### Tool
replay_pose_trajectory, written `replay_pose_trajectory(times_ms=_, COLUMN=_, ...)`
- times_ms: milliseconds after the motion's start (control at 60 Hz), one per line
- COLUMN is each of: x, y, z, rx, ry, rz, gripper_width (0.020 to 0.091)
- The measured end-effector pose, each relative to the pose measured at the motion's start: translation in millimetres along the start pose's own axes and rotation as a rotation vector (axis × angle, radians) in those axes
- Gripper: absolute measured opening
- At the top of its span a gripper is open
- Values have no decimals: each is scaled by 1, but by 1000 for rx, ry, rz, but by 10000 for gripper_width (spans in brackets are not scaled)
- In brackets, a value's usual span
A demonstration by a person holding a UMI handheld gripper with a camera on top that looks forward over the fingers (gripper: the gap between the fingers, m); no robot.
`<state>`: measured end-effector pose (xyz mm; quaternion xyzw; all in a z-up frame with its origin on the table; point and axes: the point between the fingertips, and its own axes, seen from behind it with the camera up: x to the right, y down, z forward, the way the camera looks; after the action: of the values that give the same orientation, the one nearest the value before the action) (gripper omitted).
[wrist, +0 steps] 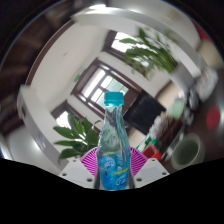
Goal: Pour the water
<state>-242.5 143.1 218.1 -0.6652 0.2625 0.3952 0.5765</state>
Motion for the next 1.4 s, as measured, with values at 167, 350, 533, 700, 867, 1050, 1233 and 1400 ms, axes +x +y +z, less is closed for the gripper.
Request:
replay_pose_trajectory(times_ms=167, x=13, y=-66, z=-4, rx=17, ry=161, rz=-587, gripper_width=412)
replay_pose_trajectory(times_ms=350, x=93, y=-137, z=-15, rx=26, ry=431, rz=-955, gripper_width=413)
replay_pose_trajectory(times_ms=533, x=201, y=-157, z=-20, rx=-13, ry=563, rz=-980, gripper_width=413)
replay_pose_trajectory(times_ms=700, x=268, y=-158, z=-22, rx=-2, ry=609, rz=-944, gripper_width=413)
replay_pose_trajectory(times_ms=867, x=302, y=-142, z=-24, rx=1, ry=582, rz=-871, gripper_width=430)
replay_pose_trajectory(times_ms=1050, x=301, y=-139, z=-26, rx=13, ry=559, rz=-868, gripper_width=520)
replay_pose_trajectory(times_ms=1233, x=294, y=-133, z=-49, rx=-48, ry=586, rz=-913, gripper_width=710)
replay_pose_trajectory(times_ms=1400, x=276, y=-102, z=-100, rx=-126, ry=584, rz=-899, gripper_width=731)
